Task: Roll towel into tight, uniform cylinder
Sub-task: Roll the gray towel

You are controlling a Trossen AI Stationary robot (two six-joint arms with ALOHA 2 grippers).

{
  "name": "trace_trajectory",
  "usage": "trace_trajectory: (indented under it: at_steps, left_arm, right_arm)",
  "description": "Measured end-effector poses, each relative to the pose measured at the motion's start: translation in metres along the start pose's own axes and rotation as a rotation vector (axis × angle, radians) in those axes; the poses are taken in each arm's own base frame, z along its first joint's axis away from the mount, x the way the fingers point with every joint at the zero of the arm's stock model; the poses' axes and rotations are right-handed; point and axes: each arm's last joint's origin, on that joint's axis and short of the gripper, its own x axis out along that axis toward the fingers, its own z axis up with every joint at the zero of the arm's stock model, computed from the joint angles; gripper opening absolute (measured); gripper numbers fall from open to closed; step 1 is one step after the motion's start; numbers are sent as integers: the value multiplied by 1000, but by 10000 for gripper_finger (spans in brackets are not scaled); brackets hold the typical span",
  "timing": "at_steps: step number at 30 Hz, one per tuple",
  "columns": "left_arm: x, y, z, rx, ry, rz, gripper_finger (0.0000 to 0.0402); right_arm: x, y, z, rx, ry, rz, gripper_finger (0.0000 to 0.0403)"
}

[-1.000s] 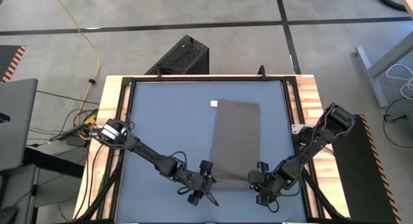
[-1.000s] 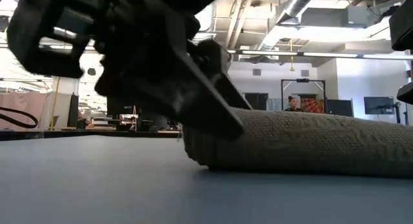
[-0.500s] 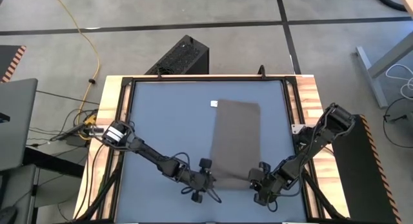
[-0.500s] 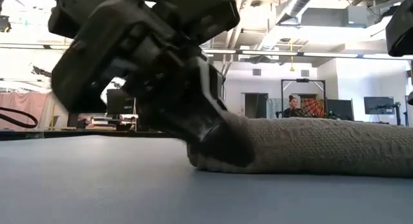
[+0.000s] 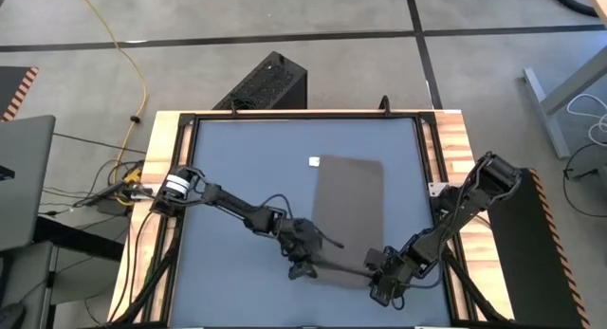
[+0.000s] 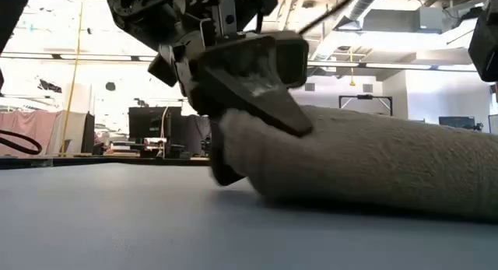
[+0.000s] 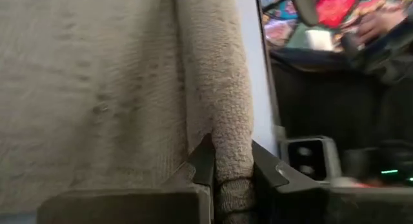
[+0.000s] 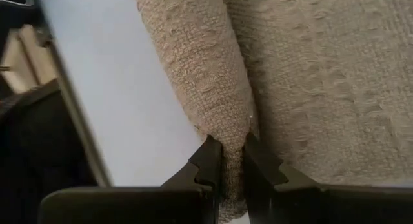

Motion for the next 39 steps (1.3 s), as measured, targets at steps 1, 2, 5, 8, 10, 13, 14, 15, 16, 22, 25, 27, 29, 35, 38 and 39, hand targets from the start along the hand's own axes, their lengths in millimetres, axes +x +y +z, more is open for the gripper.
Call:
trace_trajectory:
  at_steps: [1,2,5,8,10,13,14,15,16,22,25,27,29,35,38,39]
  left_arm:
    - [-1,1,0,-53,21,-14,27]
    - [0,3,-1,-104,43,-22,27]
    - [2,8,-5,-213,83,1,27]
    - [9,16,-10,-269,115,6,27]
    - [13,18,-10,-304,117,15,28]
    - [15,20,-9,-322,113,39,43]
    - [15,20,-9,-323,114,53,47]
    - [14,21,-8,-317,115,65,50]
    - [14,21,-7,-312,118,70,52]
    - [6,17,11,-266,170,22,57]
    - [0,10,16,-204,179,72,58]
    - [-9,5,19,-177,179,139,58]
    - [-19,-2,23,-131,142,203,59]
    - [-35,-20,25,-54,118,242,60]
    - [-33,-23,19,-27,162,255,60]
    - [-31,-25,16,-15,179,260,60]
  right_arm:
    - [0,2,0,2,-4,26,63]
    - [0,5,1,3,-4,51,63]
    - [0,8,1,22,-12,89,63]
    - [0,7,1,46,-2,76,63]
    - [0,6,0,53,-1,59,63]
    - [0,4,0,79,3,43,63]
    - [0,3,0,90,5,35,63]
    - [0,3,0,99,6,32,63]
    - [0,3,0,101,6,29,63]
    - [0,2,2,106,4,30,63]
    - [0,2,3,107,4,33,63]
    - [0,2,4,109,-6,33,63]
    - [0,2,4,109,-13,32,63]
    - [0,3,5,92,-31,32,63]
    - [0,3,6,93,-44,37,63]
    - [0,4,6,91,-48,41,63]
